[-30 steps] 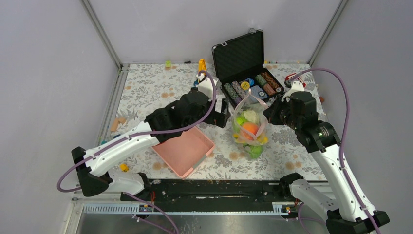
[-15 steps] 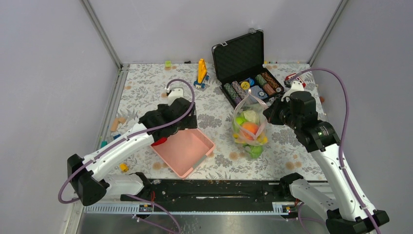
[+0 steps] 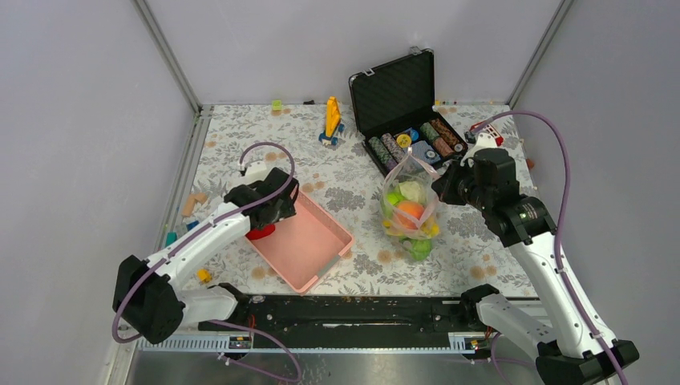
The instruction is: Place the food in the zip-top bag and seal the zipper
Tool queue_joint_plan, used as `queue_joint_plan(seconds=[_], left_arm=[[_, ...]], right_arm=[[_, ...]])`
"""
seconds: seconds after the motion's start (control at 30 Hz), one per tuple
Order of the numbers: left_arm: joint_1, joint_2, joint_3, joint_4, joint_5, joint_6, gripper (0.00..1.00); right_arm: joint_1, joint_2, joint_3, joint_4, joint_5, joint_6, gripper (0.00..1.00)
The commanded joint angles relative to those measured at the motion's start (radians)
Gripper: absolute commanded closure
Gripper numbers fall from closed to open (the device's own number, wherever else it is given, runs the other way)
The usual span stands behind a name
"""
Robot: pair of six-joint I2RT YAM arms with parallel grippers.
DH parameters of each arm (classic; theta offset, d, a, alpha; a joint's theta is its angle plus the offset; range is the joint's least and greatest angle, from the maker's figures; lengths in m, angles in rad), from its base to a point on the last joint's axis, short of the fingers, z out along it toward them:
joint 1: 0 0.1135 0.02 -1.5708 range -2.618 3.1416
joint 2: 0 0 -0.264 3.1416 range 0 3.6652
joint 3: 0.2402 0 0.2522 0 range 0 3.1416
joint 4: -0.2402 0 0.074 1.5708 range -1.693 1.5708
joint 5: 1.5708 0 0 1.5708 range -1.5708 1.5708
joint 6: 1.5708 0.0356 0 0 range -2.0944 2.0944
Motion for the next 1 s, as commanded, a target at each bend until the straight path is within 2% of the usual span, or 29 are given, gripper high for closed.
queue_joint_plan(seconds=[0.0,0.2,0.47,0.67,0.97], left_arm=[[0.043,-0.003,-0.043,0.069,-0.058,-0.034,0.01],[0.08,0.023,-0.091,0.128,-0.124,-0.05,0.01],[0.112,0.117,-0.129,0.27,-0.074,-0.004,0.01],[0.117,0.174,-0.122,0.263,-0.057,-0.017,0.04],[0.111,0.205,-0.112,0.324,0.114,-0.014,0.15]], right_arm=[[0.001,0.004,0.004,0.015,0.005,0.007,0.96],[0.001,0.008,0.006,0.011,0.009,0.006,0.96],[0.001,0.008,0.01,0.004,0.016,0.003,0.96],[0.001,0.012,0.011,0.002,0.043,0.0,0.96],[0.001,0.02,0.012,0.004,0.038,0.001,0.96]])
